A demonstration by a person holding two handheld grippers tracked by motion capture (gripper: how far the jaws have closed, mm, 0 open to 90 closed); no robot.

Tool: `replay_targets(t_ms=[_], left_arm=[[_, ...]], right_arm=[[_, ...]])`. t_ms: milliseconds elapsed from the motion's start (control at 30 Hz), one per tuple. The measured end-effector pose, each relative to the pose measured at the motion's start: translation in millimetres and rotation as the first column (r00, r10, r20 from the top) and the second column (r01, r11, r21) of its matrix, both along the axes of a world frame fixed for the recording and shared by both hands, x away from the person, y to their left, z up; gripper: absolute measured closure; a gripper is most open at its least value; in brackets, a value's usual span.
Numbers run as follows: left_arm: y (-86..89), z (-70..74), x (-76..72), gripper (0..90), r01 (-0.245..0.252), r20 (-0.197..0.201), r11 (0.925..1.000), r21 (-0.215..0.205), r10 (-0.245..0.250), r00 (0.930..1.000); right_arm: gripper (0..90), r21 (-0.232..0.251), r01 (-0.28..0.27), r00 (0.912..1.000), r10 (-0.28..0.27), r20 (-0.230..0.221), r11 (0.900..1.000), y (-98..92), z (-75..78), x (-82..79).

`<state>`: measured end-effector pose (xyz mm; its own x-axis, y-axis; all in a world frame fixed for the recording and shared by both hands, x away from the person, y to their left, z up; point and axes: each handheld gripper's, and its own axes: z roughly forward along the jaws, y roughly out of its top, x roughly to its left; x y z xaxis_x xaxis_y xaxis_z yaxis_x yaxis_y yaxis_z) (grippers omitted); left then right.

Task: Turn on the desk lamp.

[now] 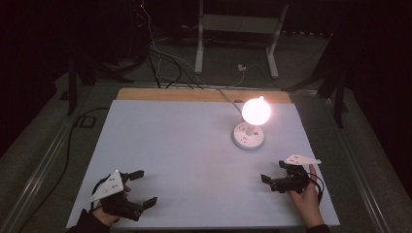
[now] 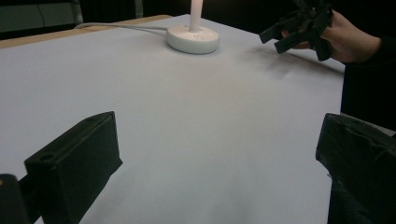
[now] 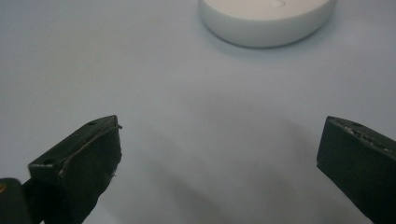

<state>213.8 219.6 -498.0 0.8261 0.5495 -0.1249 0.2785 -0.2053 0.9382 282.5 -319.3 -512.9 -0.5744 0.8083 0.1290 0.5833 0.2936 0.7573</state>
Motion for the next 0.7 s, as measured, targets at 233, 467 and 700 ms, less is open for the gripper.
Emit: replay_targets(t_ms=[233, 467, 700], left_arm=[[-0.9, -0.1, -0.2, 0.4, -0.001, -0.003, 1.0000, 0.002, 0.001, 1.0000], [-0.5, -0.7, 0.1, 0.4, 0.001, -0.003, 1.0000, 0.005, -0.001, 1.0000], [-0.8, -0.5, 0.0, 0.4, 0.003, -0.004, 1.0000, 0.007, -0.003, 1.0000]], right_arm=[[0.0, 0.030, -0.001, 0.9999, 0.001, -0.014, 1.000, -6.8, -5.6, -18.0], [0.0, -0.002, -0.045, 0.9989, 0.045, -0.012, 0.999, -0.9, -8.2, -21.5], [0.0, 0.002, -0.085, 0.9964, 0.084, 0.004, 0.996, 2.6, -9.3, -19.9]])
